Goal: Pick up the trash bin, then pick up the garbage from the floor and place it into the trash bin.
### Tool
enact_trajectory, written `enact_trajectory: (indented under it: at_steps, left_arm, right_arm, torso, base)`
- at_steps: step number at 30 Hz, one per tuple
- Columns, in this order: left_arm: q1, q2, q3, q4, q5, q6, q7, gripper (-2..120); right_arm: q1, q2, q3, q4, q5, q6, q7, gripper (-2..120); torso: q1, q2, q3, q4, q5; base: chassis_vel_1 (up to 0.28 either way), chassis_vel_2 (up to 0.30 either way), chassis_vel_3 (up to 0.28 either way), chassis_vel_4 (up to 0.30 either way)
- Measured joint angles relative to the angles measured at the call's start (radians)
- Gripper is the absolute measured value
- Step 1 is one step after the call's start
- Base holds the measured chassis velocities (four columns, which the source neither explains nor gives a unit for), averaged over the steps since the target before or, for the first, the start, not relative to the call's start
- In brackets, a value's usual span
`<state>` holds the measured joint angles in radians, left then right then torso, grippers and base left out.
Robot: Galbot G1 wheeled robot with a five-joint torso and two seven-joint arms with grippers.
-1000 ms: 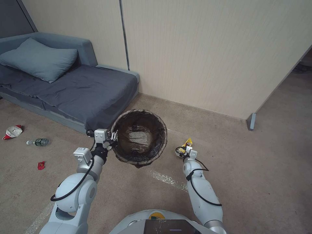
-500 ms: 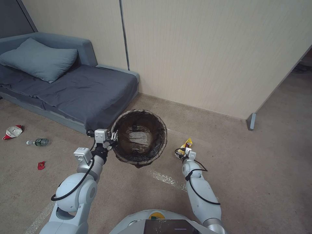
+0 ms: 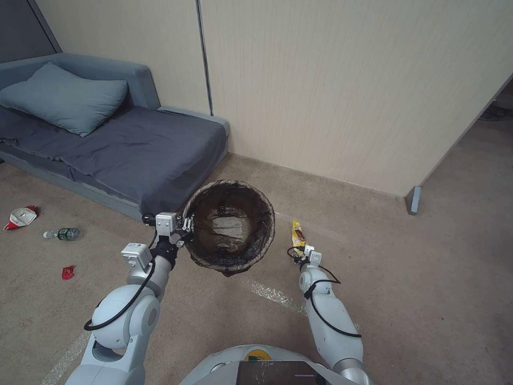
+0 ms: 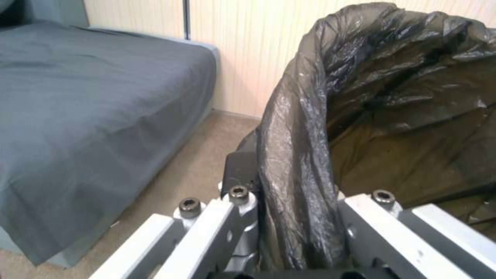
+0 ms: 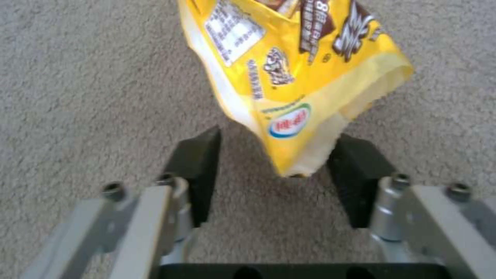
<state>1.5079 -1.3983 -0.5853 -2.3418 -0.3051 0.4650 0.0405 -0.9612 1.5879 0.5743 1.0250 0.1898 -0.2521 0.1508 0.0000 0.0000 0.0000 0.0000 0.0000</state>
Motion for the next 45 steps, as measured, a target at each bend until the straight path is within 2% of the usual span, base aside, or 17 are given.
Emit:
enact_trajectory:
  at_steps: [1,3,4,6,7,10,13,27,31,34,35,39,40,43,44,45]
  left_arm:
    - [0.000,0.000,0.000,0.000,0.000,0.000,0.000,7]
    - [0.000,0.000,0.000,0.000,0.000,0.000,0.000,7]
    - [0.000,0.000,0.000,0.000,0.000,0.000,0.000,7]
    - [0.001,0.000,0.001,0.000,0.000,-0.001,0.000,7]
    - [0.001,0.000,0.001,0.000,0.000,-0.001,0.000,7]
    - [0.001,0.000,0.003,0.000,0.000,-0.001,0.001,7]
    - [0.002,0.000,0.003,0.000,0.000,-0.001,0.001,7]
    - [0.008,0.002,0.003,-0.006,0.000,-0.002,0.002,7]
    - [0.007,0.002,0.003,-0.006,0.000,-0.002,0.002,7]
    - [0.006,0.005,0.003,-0.006,-0.001,-0.002,0.002,7]
    - [0.006,0.005,0.003,-0.006,-0.001,-0.002,0.002,7]
    - [0.006,0.007,0.002,0.001,-0.003,-0.003,0.002,7]
    - [0.006,0.007,0.002,0.001,-0.003,-0.003,0.002,7]
    - [0.006,0.010,0.003,0.003,-0.003,-0.003,0.002,7]
    - [0.006,0.010,0.003,0.003,-0.003,-0.003,0.002,7]
    - [0.005,0.010,0.005,0.004,-0.003,-0.003,0.003,7]
  right_arm:
    - [0.000,0.000,0.000,0.000,0.000,0.000,0.000,44]
    - [-0.001,0.000,0.000,0.000,-0.001,0.002,-0.001,34]
    - [-0.001,0.000,0.000,0.000,-0.001,0.002,-0.001,34]
    - [-0.002,-0.001,0.000,0.000,-0.001,0.004,-0.001,24]
    - [-0.002,-0.001,0.000,0.000,-0.001,0.004,-0.001,24]
    - [-0.007,-0.006,0.001,0.002,-0.002,0.008,-0.001,7]
    - [-0.010,-0.010,0.002,0.002,-0.003,0.011,-0.002,0]
    - [-0.024,-0.016,0.004,0.022,-0.024,0.034,0.000,0]
    - [-0.050,-0.026,0.005,0.088,-0.050,0.048,-0.003,0]
    - [-0.115,-0.055,-0.001,0.262,-0.069,0.050,-0.023,0]
    - [-0.115,-0.055,-0.001,0.262,-0.069,0.050,-0.023,0]
    - [-0.214,-0.104,-0.012,0.469,-0.067,0.034,-0.052,0]
    - [-0.214,-0.104,-0.012,0.469,-0.067,0.034,-0.052,0]
    - [-0.297,-0.153,-0.019,0.635,-0.060,0.008,-0.078,0]
    - [-0.297,-0.153,-0.019,0.635,-0.060,0.008,-0.078,0]
    - [-0.325,-0.171,-0.020,0.698,-0.053,-0.004,-0.088,0]
  torso:
    - [0.000,0.000,0.000,0.0000,0.0000]
    - [0.000,0.000,0.000,0.0000,0.0000]
    - [0.000,0.000,0.000,0.0000,0.0000]
    - [0.000,0.000,0.000,0.0000,0.0000]
    - [0.000,0.000,0.000,0.0000,0.0000]
    - [0.000,0.000,0.000,0.0000,0.0000]
    - [0.000,0.000,0.000,0.0000,0.0001]
    - [0.000,0.000,0.000,0.0000,0.0001]
    - [0.000,0.000,0.000,0.0000,0.0002]
    - [0.000,0.000,0.000,0.0000,0.0000]
    - [0.000,0.000,0.000,0.0000,0.0000]
    - [0.000,0.000,0.000,-0.0001,0.0001]
    - [0.000,0.000,0.000,-0.0001,0.0001]
    - [0.000,0.000,0.000,-0.0001,0.0002]
    - [0.000,0.000,0.000,-0.0001,0.0002]
    - [0.000,0.000,0.000,-0.0002,0.0001]
  base:
    - [0.000,0.000,0.000,0.000]
    - [0.000,0.000,0.000,0.000]
    - [0.000,0.000,0.000,0.000]
    - [0.000,0.000,0.000,0.000]
    - [0.000,0.000,0.000,0.000]
    - [0.000,0.000,0.000,0.000]
    - [0.000,0.000,0.000,0.000]
    - [0.000,0.000,0.000,0.000]
    - [0.000,0.000,0.000,0.000]
    - [0.000,0.000,0.000,0.000]
    - [0.000,0.000,0.000,0.000]
    - [0.000,0.000,0.000,0.000]
    - [0.000,0.000,0.000,0.000]
    - [0.000,0.000,0.000,0.000]
    - [0.000,0.000,0.000,0.000]
    - [0.000,0.000,0.000,0.000]
